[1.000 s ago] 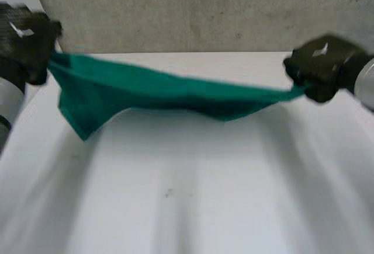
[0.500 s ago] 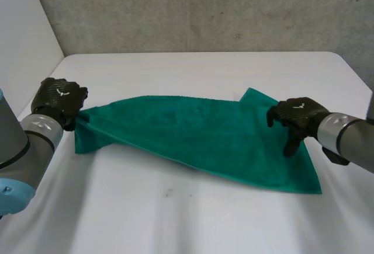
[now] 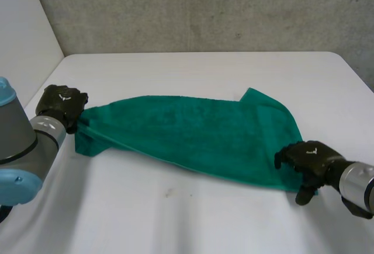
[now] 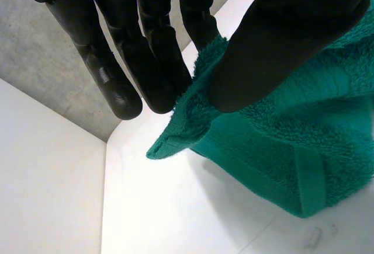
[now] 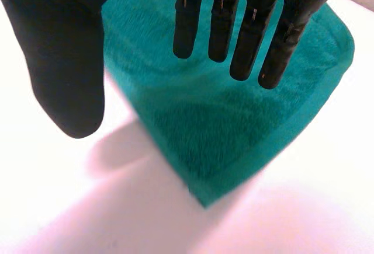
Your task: Fold the towel.
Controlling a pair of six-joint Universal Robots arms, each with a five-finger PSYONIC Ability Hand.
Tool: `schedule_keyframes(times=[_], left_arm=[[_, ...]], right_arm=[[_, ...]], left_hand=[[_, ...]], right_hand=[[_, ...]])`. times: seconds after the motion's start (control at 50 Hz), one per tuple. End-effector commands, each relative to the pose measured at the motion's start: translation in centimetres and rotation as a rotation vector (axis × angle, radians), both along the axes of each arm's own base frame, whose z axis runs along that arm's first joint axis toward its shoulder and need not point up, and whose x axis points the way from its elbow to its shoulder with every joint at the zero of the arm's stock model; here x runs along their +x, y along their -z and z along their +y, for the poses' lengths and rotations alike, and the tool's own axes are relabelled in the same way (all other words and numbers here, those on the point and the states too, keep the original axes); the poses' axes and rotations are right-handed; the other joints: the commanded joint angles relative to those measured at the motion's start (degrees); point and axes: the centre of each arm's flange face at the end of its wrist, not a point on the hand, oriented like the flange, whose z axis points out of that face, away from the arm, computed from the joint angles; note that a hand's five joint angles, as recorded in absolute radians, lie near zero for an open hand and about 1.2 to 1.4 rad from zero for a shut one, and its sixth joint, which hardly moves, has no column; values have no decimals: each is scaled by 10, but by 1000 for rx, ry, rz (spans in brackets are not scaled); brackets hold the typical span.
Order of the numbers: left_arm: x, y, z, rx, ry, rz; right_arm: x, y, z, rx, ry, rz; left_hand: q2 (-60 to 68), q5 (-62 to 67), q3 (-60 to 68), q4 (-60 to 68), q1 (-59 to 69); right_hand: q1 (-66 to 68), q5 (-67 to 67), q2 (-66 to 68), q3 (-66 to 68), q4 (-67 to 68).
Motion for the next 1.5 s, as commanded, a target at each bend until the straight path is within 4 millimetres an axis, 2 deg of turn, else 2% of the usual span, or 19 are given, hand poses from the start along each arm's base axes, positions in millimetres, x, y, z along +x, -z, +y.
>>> schedule_keyframes(times=[0.02,0.3,0.48,0.76,0.82,0.92,0.94,1.08,1.14,1.16,1.24,1.28,1.3,1.32,1.38,1.44,1.5], left_arm=[[2,4,-11,4,-18,18],[2,4,-11,9,-19,37],[2,4,-11,10,-19,37],[3,6,-9,18,-21,35],[3,6,-8,19,-21,35],[3,7,-6,24,-23,34],[3,6,-6,22,-23,34],[4,7,-3,36,-24,30],[0,9,7,60,-8,17],[1,8,10,67,-7,12],[7,-10,35,103,-11,-1],[11,-19,54,154,-12,-14],[11,-19,54,154,-12,-14],[15,-30,76,211,-8,-25],[20,-41,98,254,-3,-31],[23,-48,114,269,9,-51],[24,-42,117,280,33,-103]], right_arm=[[0,18,1,-97,-14,29],[1,33,-10,-120,-22,32],[0,33,-18,-143,-17,33],[1,25,-31,-192,-8,39],[0,27,-35,-192,-1,45],[-2,24,-48,-216,24,62],[-2,24,-50,-218,27,63],[-5,20,-56,-230,39,66],[-7,-18,-56,-321,51,62],[-6,-51,-49,-394,51,62],[-8,-110,-28,-434,52,73],[-10,-121,-24,-401,39,91],[-10,-121,-24,-401,39,92],[-21,-131,-22,-358,50,153],[-33,-138,-17,-318,38,251],[-37,-138,-4,-260,-45,390],[-40,-129,-2,-210,-85,461]], left_hand=[[113,140,116,115,158],[113,140,116,115,158],[113,140,116,115,158],[113,140,116,115,158],[113,140,116,115,158],[113,140,116,115,158],[113,140,116,115,158],[113,140,116,115,158],[113,140,116,115,158],[113,140,116,115,158],[113,140,116,115,158],[113,140,116,115,158],[113,140,116,115,158],[113,140,116,115,158],[113,140,116,115,158],[113,140,116,115,158],[113,140,116,115,158]], right_hand=[[93,60,58,60,61],[171,137,136,138,138],[268,235,233,235,236],[280,247,245,247,248],[329,295,294,296,296],[487,453,452,454,454],[551,518,516,518,519],[552,518,517,519,520],[552,518,517,519,520],[552,518,517,519,520],[552,518,517,519,520],[552,518,517,519,520],[552,518,517,519,520],[552,518,517,519,520],[552,518,517,519,520],[552,518,517,519,520],[552,518,517,519,520]])
